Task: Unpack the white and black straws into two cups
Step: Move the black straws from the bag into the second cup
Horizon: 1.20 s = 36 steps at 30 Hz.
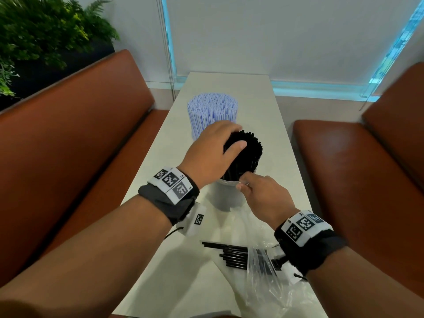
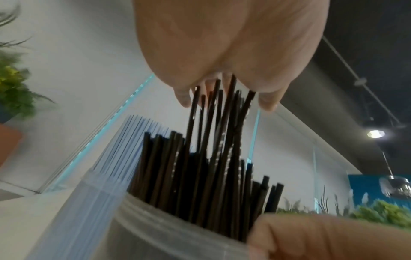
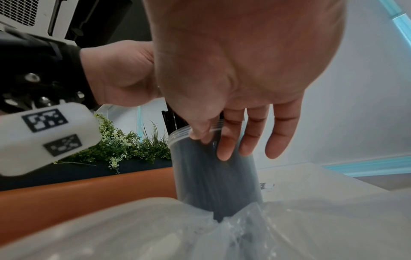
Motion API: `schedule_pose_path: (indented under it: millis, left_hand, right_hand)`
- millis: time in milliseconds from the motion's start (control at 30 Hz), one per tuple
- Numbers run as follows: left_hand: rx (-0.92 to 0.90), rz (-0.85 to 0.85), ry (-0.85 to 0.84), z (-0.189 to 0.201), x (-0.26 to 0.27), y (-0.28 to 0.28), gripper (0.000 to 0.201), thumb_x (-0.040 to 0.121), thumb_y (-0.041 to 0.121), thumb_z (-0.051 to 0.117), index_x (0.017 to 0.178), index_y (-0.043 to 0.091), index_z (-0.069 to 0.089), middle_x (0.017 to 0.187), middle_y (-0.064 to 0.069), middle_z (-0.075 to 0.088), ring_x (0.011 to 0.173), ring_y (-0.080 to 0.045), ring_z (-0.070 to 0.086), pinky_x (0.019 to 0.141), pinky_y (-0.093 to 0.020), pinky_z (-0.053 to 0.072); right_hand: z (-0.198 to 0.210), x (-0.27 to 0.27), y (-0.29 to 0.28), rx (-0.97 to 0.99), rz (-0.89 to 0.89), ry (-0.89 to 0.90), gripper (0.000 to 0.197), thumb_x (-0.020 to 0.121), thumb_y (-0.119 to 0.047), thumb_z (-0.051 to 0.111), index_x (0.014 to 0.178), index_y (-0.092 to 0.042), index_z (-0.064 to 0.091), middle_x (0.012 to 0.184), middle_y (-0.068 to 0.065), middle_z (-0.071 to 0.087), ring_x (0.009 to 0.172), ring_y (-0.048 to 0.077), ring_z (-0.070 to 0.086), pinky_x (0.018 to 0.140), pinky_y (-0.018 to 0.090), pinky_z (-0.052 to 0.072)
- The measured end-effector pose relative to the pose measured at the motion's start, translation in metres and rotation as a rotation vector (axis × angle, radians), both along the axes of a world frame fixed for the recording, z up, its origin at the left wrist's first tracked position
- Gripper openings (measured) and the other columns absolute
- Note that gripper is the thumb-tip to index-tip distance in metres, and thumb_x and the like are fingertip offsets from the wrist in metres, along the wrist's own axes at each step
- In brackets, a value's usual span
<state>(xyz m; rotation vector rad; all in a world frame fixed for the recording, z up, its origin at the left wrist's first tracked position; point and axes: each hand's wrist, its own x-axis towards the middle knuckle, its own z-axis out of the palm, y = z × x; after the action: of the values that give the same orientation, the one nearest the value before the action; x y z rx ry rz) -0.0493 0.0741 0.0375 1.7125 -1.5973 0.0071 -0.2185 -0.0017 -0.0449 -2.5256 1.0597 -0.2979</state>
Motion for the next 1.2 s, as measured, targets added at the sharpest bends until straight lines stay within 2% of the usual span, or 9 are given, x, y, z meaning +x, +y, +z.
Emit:
schedule_pose_path:
  millis: [67,167,300,433,600,800,900,1067,1200]
  left_hand:
    - [0.045,0.019,-0.036,-0.008,-0.003,0.001,0.037,0.102,0.036,0.054,0.133,0.017,0.057,0.129,0.003,0.058,0.121,-0.014,0.05,0.103,-0.035,0.042]
    - [0.087,0.045,-0.025,-0.009,-0.001,-0.002,0.04,0.098,0.044,0.057,0.132,0.023,0.056,0.118,0.01,0.054,0.109,-0.009,0.053,0.091,-0.027,0.044]
    - [0.062,-0.012,0.057,0.006,0.005,-0.006,0.031,0.104,0.041,0.046,0.116,0.02,0.065,0.111,0.007,0.062,0.107,-0.013,0.055,0.098,-0.035,0.044]
    - [0.312,-0.016,-0.01,0.01,0.005,-0.011,0.045,0.105,0.049,0.038,0.142,0.023,0.043,0.123,0.002,0.062,0.109,-0.02,0.059,0.096,-0.041,0.047]
    - [0.306,-0.083,-0.075,0.01,0.003,-0.012,0.048,0.109,0.039,0.029,0.108,0.004,0.062,0.113,-0.01,0.062,0.11,-0.026,0.054,0.099,-0.038,0.039]
    - [0.154,-0.027,-0.092,-0.001,0.003,-0.008,0.05,0.099,0.043,0.056,0.141,0.017,0.048,0.141,0.0,0.052,0.128,-0.016,0.047,0.106,-0.032,0.038]
    - [0.313,-0.019,-0.457,-0.016,-0.004,-0.007,0.055,0.105,0.042,0.04,0.153,0.016,0.035,0.158,-0.004,0.035,0.145,-0.024,0.03,0.118,-0.045,0.024]
    - [0.174,0.015,-0.399,-0.024,-0.007,-0.007,0.067,0.101,0.056,0.036,0.154,0.014,0.034,0.16,-0.008,0.032,0.148,-0.026,0.025,0.12,-0.046,0.02]
    - [0.362,-0.025,-0.561,-0.034,-0.003,-0.011,0.076,0.097,0.065,0.037,0.16,0.027,0.017,0.167,0.0,0.015,0.154,-0.025,0.011,0.123,-0.05,0.011]
  right_hand:
    - [-0.001,0.0,0.0,0.002,-0.011,-0.004,0.02,0.103,-0.049,0.04,0.107,-0.036,0.054,0.081,-0.019,0.048,0.086,0.015,0.048,0.066,0.033,0.035]
    - [-0.002,0.001,0.0,0.006,-0.02,-0.012,0.019,0.102,-0.049,0.04,0.107,-0.036,0.053,0.079,-0.02,0.047,0.087,0.015,0.048,0.066,0.034,0.036]
    - [-0.004,0.001,0.0,-0.002,-0.014,-0.02,0.018,0.102,-0.05,0.04,0.104,-0.036,0.052,0.079,-0.019,0.049,0.085,0.015,0.047,0.064,0.032,0.033]
    - [-0.005,0.001,-0.001,-0.003,-0.001,-0.025,0.018,0.102,-0.05,0.04,0.105,-0.036,0.052,0.095,-0.018,0.058,0.088,0.015,0.048,0.064,0.032,0.034]
    - [-0.004,0.001,-0.001,0.011,-0.02,-0.021,0.019,0.102,-0.049,0.041,0.108,-0.035,0.053,0.1,-0.017,0.062,0.089,0.015,0.049,0.066,0.032,0.037]
    - [-0.002,0.002,0.0,0.027,-0.016,-0.023,0.017,0.102,-0.047,0.04,0.106,-0.036,0.053,0.1,-0.015,0.063,0.088,0.016,0.049,0.066,0.033,0.036]
    - [-0.002,0.001,0.001,-0.004,-0.013,-0.027,0.013,0.102,-0.044,0.041,0.104,-0.037,0.052,0.098,-0.015,0.063,0.085,0.015,0.047,0.062,0.032,0.033]
    - [-0.004,0.002,0.001,-0.025,-0.021,-0.014,0.017,0.102,-0.043,0.042,0.108,-0.034,0.055,0.088,-0.013,0.058,0.085,0.018,0.049,0.064,0.034,0.039]
    - [-0.001,0.001,0.003,-0.032,-0.008,-0.019,0.022,0.104,-0.041,0.041,0.11,-0.031,0.059,0.079,-0.017,0.045,0.085,0.019,0.052,0.063,0.034,0.04]
